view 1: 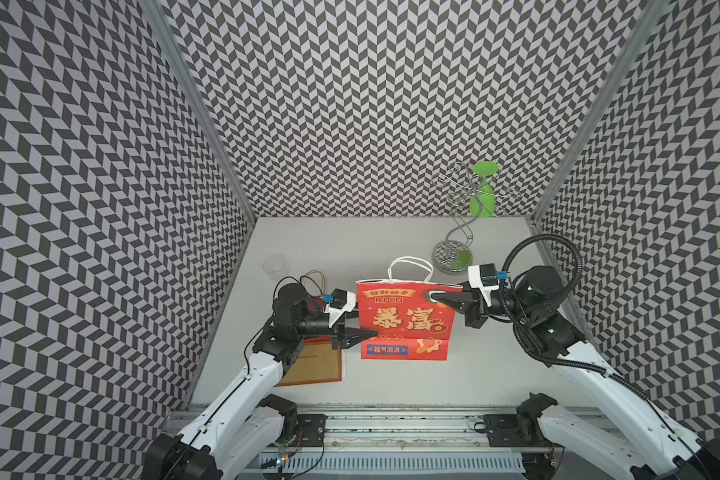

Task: Put away the paper bag
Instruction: Press the paper bag.

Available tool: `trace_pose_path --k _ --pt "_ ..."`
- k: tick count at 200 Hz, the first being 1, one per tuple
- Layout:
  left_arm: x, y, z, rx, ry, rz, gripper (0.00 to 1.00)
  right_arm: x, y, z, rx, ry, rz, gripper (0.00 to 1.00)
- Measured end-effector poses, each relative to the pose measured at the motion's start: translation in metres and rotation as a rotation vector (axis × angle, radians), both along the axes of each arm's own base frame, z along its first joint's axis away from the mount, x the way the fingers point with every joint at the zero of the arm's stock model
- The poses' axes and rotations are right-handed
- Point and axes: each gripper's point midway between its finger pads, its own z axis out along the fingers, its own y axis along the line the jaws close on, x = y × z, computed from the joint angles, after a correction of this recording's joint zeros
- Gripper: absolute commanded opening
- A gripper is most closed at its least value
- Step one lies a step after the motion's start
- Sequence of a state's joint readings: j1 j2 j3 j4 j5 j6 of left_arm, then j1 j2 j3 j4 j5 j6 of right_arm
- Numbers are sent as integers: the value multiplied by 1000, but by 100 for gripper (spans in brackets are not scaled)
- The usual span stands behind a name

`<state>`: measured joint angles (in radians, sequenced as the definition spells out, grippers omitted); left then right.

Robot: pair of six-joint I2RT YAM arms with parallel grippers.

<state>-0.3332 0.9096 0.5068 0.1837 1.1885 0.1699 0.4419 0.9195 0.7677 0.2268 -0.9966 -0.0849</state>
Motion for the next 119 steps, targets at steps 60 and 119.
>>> trace_pose_path --k 60,119 --pt "-1 1 -13 25 18 -1 6 3 -1 2 6 5 -15 0" --pt "-3 1 -17 35 37 -3 50 7 -4 3 12 11 -35 0"
